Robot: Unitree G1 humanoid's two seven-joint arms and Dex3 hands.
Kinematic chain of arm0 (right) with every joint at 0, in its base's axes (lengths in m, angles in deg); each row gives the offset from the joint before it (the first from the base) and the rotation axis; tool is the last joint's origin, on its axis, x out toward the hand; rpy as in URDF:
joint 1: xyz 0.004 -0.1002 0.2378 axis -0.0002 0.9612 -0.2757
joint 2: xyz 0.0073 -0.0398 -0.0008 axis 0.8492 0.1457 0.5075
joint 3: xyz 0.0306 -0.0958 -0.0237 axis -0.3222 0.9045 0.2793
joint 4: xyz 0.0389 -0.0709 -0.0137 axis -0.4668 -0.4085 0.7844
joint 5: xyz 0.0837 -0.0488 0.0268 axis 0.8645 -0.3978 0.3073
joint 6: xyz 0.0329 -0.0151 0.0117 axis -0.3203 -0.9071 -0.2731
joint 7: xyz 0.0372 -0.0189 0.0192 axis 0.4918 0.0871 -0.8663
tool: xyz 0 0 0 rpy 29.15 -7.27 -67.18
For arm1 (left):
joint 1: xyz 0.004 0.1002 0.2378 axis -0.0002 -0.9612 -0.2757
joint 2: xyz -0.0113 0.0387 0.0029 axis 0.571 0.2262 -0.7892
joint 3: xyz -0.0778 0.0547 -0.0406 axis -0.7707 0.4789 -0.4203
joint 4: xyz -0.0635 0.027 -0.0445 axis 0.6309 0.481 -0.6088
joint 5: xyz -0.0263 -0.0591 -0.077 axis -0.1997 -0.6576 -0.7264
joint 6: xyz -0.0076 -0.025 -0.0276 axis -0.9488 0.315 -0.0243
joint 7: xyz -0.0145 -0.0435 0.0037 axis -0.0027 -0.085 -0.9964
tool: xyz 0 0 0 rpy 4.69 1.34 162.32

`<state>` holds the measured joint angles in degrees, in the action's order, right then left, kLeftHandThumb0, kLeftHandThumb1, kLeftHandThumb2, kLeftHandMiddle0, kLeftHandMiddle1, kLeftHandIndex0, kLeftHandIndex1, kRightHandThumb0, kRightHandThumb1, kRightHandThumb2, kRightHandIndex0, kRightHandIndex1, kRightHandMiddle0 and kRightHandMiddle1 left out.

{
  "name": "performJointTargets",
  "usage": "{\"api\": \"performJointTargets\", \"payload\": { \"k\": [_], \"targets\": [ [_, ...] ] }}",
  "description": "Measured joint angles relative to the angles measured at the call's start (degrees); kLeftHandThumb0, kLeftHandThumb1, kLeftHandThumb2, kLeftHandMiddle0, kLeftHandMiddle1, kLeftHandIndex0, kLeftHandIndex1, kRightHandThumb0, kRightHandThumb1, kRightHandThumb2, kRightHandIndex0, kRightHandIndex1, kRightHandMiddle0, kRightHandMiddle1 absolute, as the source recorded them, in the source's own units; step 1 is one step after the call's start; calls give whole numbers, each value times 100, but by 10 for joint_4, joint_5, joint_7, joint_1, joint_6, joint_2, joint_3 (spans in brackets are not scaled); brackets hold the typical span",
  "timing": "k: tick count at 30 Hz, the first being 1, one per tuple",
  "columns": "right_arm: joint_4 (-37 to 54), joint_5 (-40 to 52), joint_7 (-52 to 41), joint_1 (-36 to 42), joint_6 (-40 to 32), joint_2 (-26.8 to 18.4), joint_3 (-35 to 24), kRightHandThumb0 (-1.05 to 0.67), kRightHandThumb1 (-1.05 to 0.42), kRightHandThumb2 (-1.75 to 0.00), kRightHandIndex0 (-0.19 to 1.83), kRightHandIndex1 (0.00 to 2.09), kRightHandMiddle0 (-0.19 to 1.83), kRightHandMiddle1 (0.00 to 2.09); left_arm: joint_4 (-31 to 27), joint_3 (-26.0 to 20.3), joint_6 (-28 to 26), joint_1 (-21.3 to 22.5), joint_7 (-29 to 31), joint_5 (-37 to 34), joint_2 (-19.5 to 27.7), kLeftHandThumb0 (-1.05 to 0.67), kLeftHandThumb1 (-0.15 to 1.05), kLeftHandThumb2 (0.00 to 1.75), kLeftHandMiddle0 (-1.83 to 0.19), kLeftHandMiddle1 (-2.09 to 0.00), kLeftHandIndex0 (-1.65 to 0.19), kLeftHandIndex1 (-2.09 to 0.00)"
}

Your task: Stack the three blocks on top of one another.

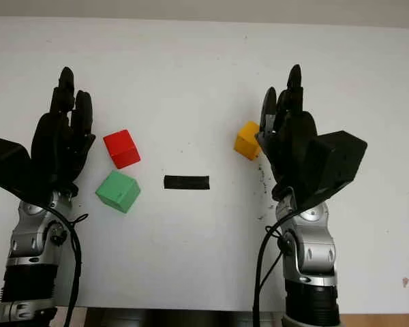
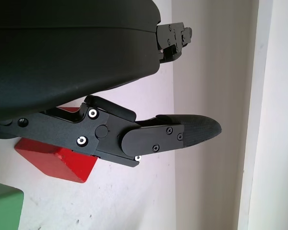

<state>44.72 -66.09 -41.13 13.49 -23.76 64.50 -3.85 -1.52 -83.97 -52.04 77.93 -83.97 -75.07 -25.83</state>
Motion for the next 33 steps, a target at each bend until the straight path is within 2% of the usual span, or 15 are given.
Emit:
{"api": "performJointTargets", "payload": {
  "k": [11, 16, 19, 23, 25, 27, 30, 33],
  "targets": [
    [0, 0, -2, 0, -6, -1, -1, -70, -105, -65, -19, 0, -19, 0, -7, 7, -3, -9, 8, 1, -3, -67, 105, 50, 14, -6, 10, -6],
    [7, -6, -16, -1, -6, -26, -5, -65, -105, -69, -19, 0, -19, 0, -7, 9, -3, -9, 8, 0, -3, -68, 105, 48, 15, -5, 11, -5],
    [17, -11, -22, -4, -5, -38, -9, -66, -105, -70, -19, 0, -19, 0, -8, 11, -2, -10, 0, 14, -1, -69, 105, 45, 8, -8, 8, -7],
    [32, -16, -31, -5, -5, -50, -8, -67, -105, -70, -19, 0, -19, 0, -30, 45, 5, -21, -67, 173, 43, -70, 105, 29, -21, -11, -12, -13],
    [36, -17, -30, -4, -6, -50, -7, -66, -105, -70, -19, 0, -19, 0, -48, 67, 1, -22, -98, 282, 83, -75, 105, 23, -25, -10, -24, -18],
    [42, -18, -26, -3, -8, -48, -3, -65, -105, -71, -19, 0, -19, 0, -76, 87, -20, -22, -105, 372, 124, -78, 105, 21, -21, -7, -28, -19],
    [45, -20, -20, -3, -9, -43, 3, -65, -105, -72, -19, 0, -19, 0, -134, 106, -83, -23, -44, 442, 169, -78, 105, 19, -15, -5, -32, -19],
    [45, -18, -19, -3, -9, -37, 7, -66, -105, -72, -19, 0, -19, 0, -178, 119, -133, -22, 32, 467, 197, -78, 105, 18, -12, -4, -36, -18]
  ]
}}
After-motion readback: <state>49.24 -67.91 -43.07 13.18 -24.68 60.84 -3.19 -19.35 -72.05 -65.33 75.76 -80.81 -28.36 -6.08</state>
